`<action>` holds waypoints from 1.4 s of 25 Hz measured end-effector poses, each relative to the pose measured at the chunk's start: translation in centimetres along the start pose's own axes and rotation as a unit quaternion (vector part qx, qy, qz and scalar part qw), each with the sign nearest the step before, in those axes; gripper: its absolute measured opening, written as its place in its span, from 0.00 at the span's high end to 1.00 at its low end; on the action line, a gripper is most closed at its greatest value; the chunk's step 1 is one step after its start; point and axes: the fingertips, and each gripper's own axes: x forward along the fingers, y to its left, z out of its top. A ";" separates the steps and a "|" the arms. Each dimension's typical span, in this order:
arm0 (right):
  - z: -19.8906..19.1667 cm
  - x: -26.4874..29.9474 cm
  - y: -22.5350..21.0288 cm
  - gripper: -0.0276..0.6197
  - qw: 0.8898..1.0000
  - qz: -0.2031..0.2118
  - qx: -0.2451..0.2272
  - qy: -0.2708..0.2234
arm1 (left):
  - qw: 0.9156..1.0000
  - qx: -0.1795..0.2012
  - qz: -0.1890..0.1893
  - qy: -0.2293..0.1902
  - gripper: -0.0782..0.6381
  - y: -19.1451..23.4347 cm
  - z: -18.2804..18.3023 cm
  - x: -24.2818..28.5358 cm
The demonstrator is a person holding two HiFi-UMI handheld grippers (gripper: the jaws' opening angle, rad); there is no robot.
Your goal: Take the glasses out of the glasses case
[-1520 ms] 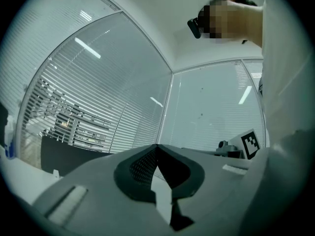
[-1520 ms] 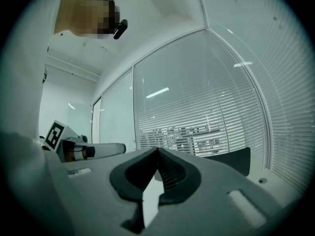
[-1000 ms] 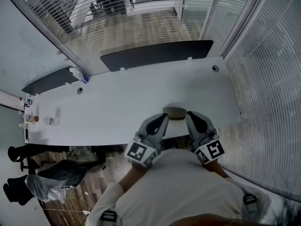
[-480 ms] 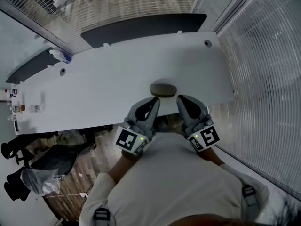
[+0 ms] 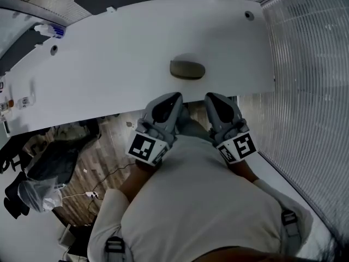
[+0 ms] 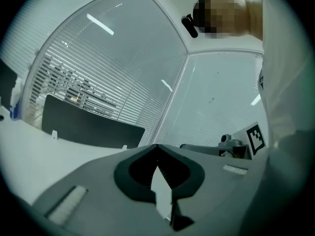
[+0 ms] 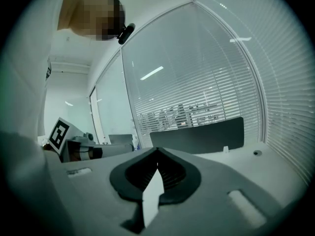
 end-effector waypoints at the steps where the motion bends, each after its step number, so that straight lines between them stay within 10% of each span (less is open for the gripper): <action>1: -0.1 -0.1 0.1 0.96 1.000 -0.001 0.000 0.001 | 1.000 -0.001 0.000 0.001 0.89 0.0 -0.1 -0.1; 20: -4.8 4.4 -1.8 0.96 0.990 0.017 -0.127 0.054 | 0.997 -0.054 0.030 0.054 0.89 5.6 -8.3 1.9; 35: -17.1 10.6 -3.7 0.91 0.934 0.102 -0.284 0.190 | 0.969 -0.162 0.105 0.154 0.79 12.1 -22.1 5.5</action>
